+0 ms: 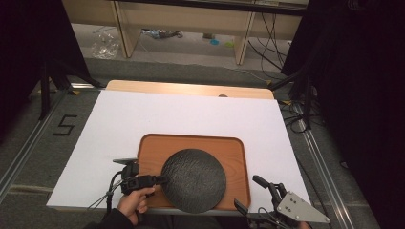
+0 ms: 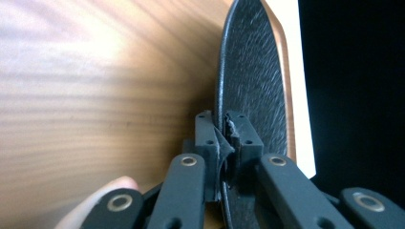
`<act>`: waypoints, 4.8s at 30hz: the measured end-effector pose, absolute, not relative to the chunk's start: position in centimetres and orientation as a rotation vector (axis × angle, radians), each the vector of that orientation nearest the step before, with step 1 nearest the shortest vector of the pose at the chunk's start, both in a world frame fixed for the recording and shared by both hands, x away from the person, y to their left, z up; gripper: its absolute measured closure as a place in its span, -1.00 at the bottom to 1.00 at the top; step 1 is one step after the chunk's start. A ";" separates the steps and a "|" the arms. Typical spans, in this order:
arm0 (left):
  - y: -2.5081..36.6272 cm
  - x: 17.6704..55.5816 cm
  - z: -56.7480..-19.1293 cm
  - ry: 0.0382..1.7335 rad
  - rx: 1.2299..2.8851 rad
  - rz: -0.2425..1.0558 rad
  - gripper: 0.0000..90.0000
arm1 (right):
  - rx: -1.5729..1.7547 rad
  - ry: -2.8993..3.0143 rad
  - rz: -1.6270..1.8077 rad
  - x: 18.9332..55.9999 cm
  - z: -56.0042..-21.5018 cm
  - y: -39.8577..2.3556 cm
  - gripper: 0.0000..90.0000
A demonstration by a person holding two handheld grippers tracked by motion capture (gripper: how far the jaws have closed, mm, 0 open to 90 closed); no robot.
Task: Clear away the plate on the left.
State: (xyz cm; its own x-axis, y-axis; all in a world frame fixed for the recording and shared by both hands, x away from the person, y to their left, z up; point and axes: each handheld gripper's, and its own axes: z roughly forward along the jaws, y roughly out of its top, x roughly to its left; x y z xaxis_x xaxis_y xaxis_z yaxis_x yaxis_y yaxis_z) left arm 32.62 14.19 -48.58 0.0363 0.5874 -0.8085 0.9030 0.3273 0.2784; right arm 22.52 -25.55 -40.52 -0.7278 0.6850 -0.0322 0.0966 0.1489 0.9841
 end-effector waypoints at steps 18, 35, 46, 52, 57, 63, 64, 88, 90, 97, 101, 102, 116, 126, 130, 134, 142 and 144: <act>13.2 30.9 -49.2 1.682 1.459 -0.384 0.71 | 0.753 1.964 1.619 22.5 -40.6 -25.5 -0.65; 13.0 31.5 -49.2 1.697 1.465 -0.338 0.69 | 0.762 1.980 1.619 22.5 -40.6 -25.4 -0.65; 13.0 31.9 -49.0 1.690 1.489 -0.303 0.66 | 0.750 1.979 1.632 22.5 -40.7 -25.4 -0.65; 13.0 32.1 -48.7 1.692 1.509 -0.249 0.69 | 0.749 1.974 1.623 22.5 -40.6 -25.4 -0.65; 13.1 32.4 -48.7 1.678 1.514 -0.265 0.69 | 0.744 1.981 1.616 22.5 -40.6 -25.4 -0.65; 13.6 32.3 -48.2 1.663 1.514 -0.234 0.42 | 0.755 1.981 1.630 22.5 -40.6 -25.4 -0.65; 13.7 32.2 -48.1 1.661 1.519 -0.221 0.38 | 0.746 1.971 1.614 22.5 -40.6 -25.4 -0.65; 15.2 31.3 -43.3 1.357 1.698 0.199 -0.22 | 0.758 1.967 1.634 22.6 -40.7 -25.4 -0.65; 15.0 31.0 -42.8 1.310 1.735 0.251 -0.27 | 0.756 1.977 1.605 22.5 -40.7 -25.5 -0.65; 15.1 30.5 -42.2 1.233 1.735 0.307 -0.35 | 0.761 1.968 1.629 22.6 -40.7 -25.4 -0.65; 15.2 30.3 -42.0 1.199 1.733 0.327 -0.37 | 0.753 1.976 1.602 22.6 -40.7 -25.5 -0.65; 15.1 30.1 -41.8 1.195 1.739 0.342 -0.37 | 0.759 1.977 1.603 22.5 -40.7 -25.5 -0.65; 16.3 28.6 -40.8 1.049 1.698 0.362 -0.48 | 0.765 1.982 1.605 22.5 -40.6 -25.5 -0.65; 16.7 27.4 -40.2 0.982 1.695 0.372 -0.52 | 0.762 1.991 1.617 22.5 -40.6 -25.5 -0.65; 17.0 26.9 -40.0 0.946 1.692 0.389 -0.53 | 0.771 1.969 1.607 22.5 -40.7 -25.4 -0.65; 17.3 26.6 -39.9 0.931 1.687 0.399 -0.53 | 0.766 1.969 1.608 22.5 -40.7 -25.4 -0.65; 17.5 25.8 -39.7 0.895 1.690 0.429 -0.54 | 0.749 1.993 1.613 22.6 -40.6 -25.5 -0.65; 17.5 25.6 -39.7 0.892 1.680 0.426 -0.54 | 0.764 1.993 1.612 22.5 -40.6 -25.4 -0.65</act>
